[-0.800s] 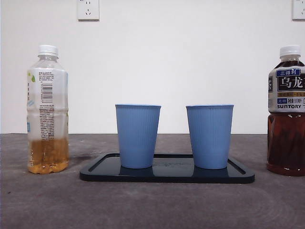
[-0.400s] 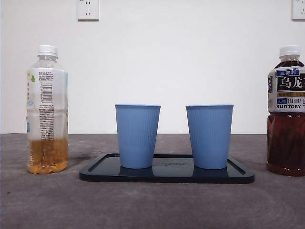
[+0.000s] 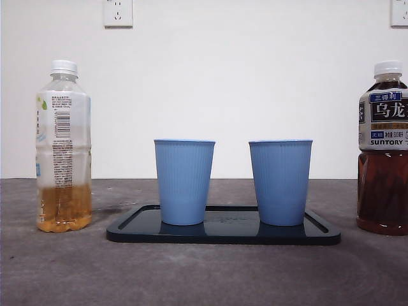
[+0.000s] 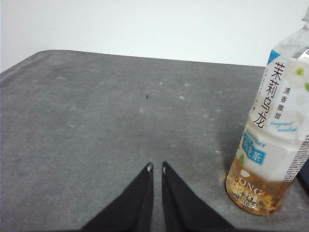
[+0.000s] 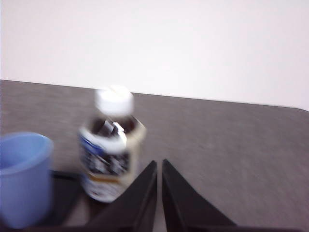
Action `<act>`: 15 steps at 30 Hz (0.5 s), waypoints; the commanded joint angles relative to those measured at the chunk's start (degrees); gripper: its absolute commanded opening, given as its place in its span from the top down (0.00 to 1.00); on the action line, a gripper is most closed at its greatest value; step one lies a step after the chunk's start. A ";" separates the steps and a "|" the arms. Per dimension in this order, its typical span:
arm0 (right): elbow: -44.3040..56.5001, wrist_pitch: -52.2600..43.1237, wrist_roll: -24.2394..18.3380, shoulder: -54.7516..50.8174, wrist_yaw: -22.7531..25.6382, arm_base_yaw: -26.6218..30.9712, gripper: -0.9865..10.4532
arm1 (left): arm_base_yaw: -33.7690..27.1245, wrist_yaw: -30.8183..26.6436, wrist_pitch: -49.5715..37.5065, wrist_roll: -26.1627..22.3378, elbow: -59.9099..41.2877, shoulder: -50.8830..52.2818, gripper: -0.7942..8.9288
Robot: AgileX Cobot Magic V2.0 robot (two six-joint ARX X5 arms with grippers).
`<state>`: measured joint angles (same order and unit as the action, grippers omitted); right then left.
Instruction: Pour the drink into the cup
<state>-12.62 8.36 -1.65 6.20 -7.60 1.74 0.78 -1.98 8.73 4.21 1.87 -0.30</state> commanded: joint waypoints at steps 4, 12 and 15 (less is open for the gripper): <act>8.72 -2.95 0.15 -4.63 7.54 0.68 0.90 | 0.04 -0.20 -0.70 0.57 -1.18 0.11 0.89; 11.98 1.92 0.92 -5.99 8.02 0.66 0.90 | 0.04 -0.20 -0.68 0.57 -1.18 0.11 0.89; 11.98 1.53 0.98 -5.99 7.78 0.66 0.90 | 0.04 -0.20 -0.72 0.57 -1.18 0.11 0.89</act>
<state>-0.95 9.65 -1.26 0.36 0.14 2.35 0.78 -1.98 8.73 4.23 1.85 -0.30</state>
